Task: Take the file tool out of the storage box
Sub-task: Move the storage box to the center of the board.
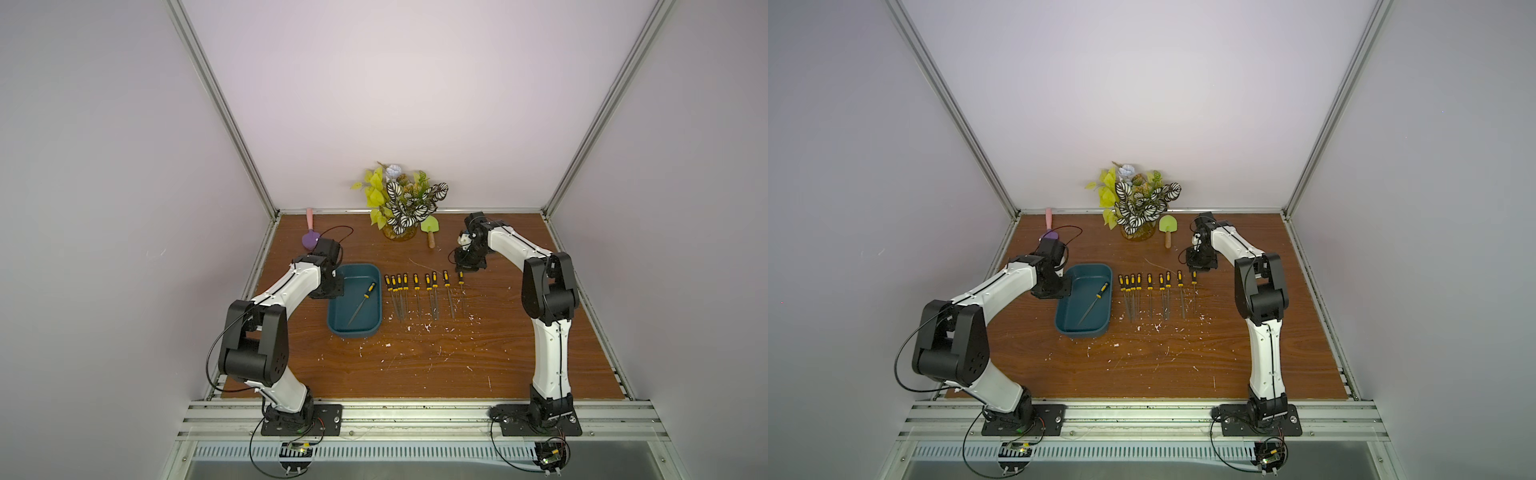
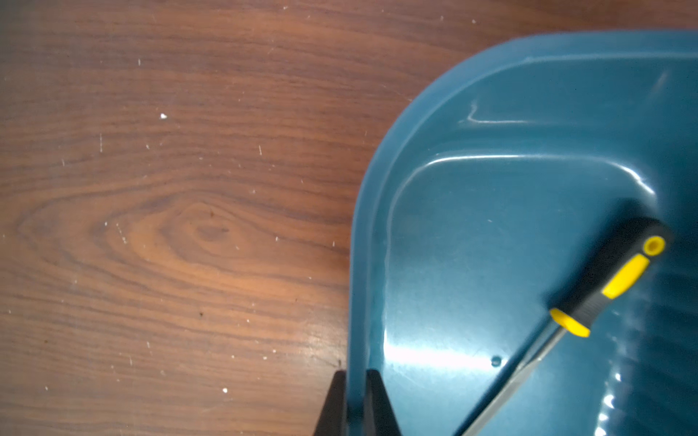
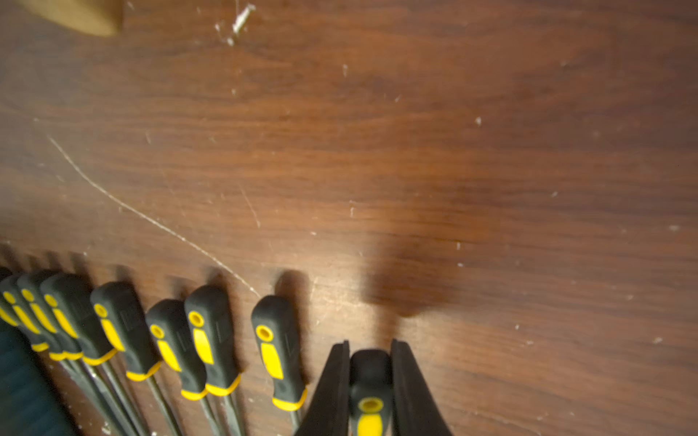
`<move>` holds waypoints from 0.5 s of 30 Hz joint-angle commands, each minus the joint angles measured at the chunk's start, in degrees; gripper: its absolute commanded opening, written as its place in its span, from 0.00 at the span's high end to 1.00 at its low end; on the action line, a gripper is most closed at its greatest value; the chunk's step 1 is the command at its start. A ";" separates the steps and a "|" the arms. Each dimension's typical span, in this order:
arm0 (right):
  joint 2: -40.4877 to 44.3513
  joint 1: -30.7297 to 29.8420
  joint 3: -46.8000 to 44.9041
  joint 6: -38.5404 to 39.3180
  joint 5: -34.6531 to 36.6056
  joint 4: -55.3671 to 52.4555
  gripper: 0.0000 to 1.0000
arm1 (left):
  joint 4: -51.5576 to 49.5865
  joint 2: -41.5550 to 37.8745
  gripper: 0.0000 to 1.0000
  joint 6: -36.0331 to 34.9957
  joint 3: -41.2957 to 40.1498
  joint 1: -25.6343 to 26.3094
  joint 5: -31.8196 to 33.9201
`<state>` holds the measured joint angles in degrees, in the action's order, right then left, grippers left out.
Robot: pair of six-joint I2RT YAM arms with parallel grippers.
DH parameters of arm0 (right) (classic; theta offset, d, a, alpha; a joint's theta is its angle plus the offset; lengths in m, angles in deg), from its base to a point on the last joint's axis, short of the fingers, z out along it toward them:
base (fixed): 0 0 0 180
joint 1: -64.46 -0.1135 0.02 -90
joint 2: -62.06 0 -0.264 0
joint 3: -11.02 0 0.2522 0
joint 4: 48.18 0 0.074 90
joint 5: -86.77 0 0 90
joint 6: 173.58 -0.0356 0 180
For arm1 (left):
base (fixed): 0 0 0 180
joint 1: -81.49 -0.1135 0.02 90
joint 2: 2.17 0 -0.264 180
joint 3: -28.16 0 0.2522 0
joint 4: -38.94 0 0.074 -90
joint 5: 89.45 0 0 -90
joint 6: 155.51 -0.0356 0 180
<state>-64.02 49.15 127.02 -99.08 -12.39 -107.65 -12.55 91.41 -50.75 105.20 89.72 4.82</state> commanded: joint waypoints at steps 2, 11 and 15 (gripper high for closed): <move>-0.66 -0.63 3.31 -1.54 2.17 0.18 0.91 | -1.21 0.81 1.00 -4.03 1.49 -2.34 1.85; -2.59 -1.80 4.20 -2.61 3.62 0.58 0.82 | -0.94 -0.68 0.79 -6.15 0.98 -4.54 1.03; -2.60 -2.33 3.82 -2.84 3.89 0.53 0.80 | -0.34 -1.76 0.68 -5.89 0.88 -4.54 0.31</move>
<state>-66.60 47.55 129.40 -101.18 -9.66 -107.08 -12.34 91.51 -56.04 105.62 85.85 4.96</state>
